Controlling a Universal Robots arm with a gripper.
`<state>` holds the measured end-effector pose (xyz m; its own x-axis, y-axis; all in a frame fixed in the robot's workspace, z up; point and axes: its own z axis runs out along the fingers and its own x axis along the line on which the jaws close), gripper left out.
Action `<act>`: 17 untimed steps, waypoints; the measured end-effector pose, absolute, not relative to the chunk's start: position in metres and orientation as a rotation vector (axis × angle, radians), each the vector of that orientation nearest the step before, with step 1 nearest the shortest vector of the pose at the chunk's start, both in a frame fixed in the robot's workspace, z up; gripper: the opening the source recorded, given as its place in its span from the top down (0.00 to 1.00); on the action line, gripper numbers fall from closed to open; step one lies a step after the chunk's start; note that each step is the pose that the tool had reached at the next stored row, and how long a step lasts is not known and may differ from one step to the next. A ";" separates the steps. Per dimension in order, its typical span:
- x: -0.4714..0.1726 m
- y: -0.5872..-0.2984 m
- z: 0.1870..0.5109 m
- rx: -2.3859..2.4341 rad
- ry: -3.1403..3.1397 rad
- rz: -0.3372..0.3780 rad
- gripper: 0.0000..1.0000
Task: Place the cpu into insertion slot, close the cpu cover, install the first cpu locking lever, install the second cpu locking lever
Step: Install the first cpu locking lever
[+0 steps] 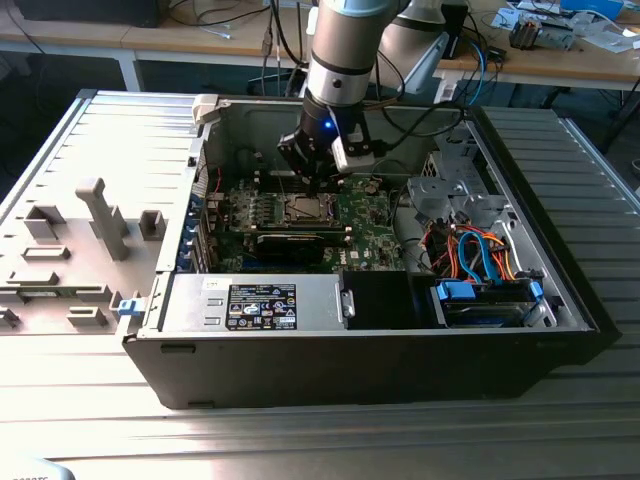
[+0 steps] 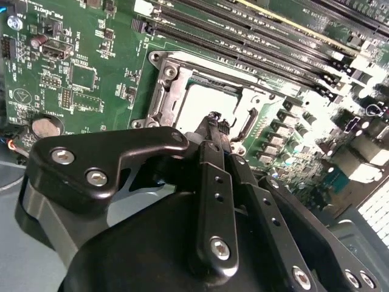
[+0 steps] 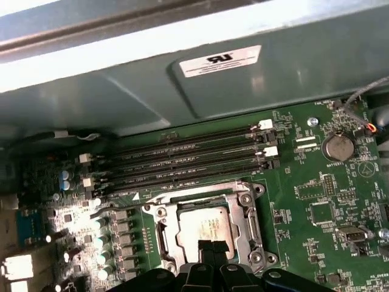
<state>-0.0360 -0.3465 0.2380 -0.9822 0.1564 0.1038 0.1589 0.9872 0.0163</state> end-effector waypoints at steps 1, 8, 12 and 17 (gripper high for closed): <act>-0.036 -0.347 0.238 -0.231 -3.030 -0.037 0.89; -0.036 -0.347 0.238 -0.165 -3.034 -0.033 0.89; -0.036 -0.347 0.238 -0.136 -3.035 -0.032 0.89; -0.036 -0.347 0.238 -0.104 -3.036 -0.030 0.89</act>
